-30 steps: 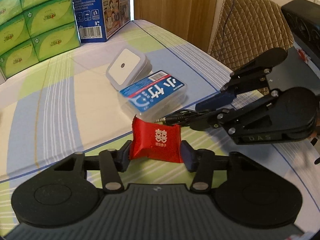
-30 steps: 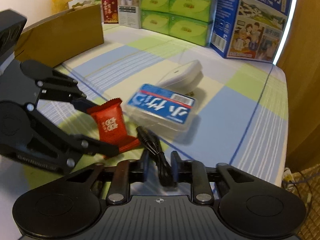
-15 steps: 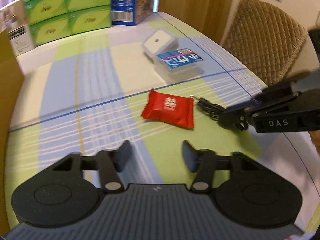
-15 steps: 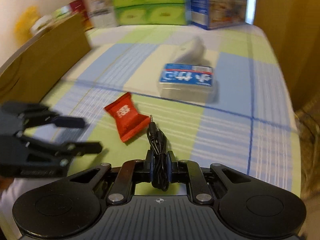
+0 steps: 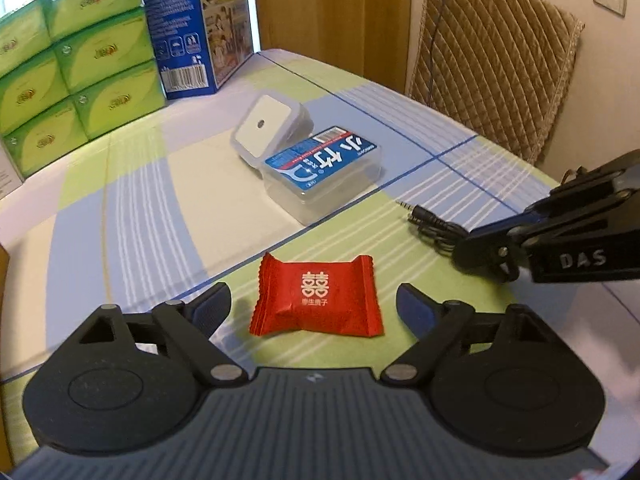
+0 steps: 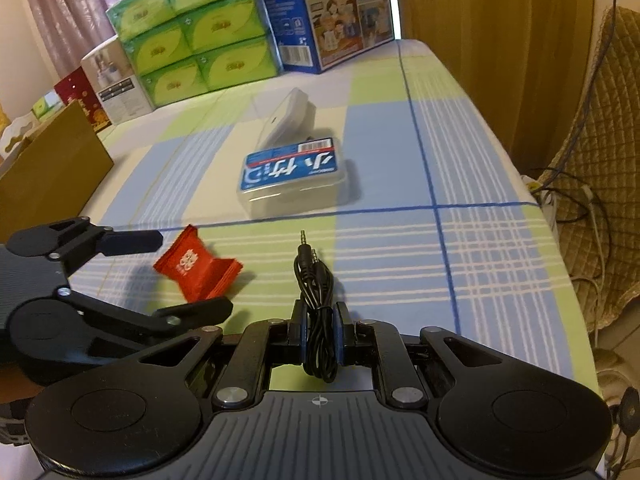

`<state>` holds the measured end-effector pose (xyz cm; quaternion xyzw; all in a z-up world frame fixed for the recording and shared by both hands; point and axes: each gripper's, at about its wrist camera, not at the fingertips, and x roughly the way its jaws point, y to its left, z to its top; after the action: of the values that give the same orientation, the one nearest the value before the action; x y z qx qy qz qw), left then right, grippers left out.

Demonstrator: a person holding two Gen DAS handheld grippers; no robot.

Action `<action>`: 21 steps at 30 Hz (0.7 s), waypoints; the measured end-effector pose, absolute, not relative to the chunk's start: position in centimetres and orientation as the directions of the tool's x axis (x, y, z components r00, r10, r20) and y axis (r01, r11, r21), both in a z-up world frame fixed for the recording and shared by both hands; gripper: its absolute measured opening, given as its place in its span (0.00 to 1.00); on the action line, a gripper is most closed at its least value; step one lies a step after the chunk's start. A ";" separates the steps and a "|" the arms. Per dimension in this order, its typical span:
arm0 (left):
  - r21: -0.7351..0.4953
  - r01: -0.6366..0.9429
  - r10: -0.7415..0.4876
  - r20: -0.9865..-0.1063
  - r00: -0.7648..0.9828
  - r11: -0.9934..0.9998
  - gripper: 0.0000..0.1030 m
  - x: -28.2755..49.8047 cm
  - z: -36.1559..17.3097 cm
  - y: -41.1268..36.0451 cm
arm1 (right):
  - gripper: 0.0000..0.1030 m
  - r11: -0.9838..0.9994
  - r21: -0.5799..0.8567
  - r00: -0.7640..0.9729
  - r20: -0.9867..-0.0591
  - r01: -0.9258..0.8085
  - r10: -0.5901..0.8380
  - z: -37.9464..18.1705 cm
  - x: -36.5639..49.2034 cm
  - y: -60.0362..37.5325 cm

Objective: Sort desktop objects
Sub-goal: 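Lift the candy packet with the left tool while the right tool lifts the cable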

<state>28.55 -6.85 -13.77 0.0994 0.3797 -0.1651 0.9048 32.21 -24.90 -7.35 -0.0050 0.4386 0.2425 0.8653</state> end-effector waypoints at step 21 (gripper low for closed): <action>-0.096 0.288 -0.262 -0.741 0.619 0.953 0.37 25.6 -13.1 -4.4 | 0.23 0.871 0.148 0.524 -0.747 -0.468 0.409 -7.9 32.2 -24.2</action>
<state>25.61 -4.42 -13.06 0.0162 0.4090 -0.1530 0.8995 32.21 -24.15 -7.93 -0.0353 0.4178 0.2514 0.8723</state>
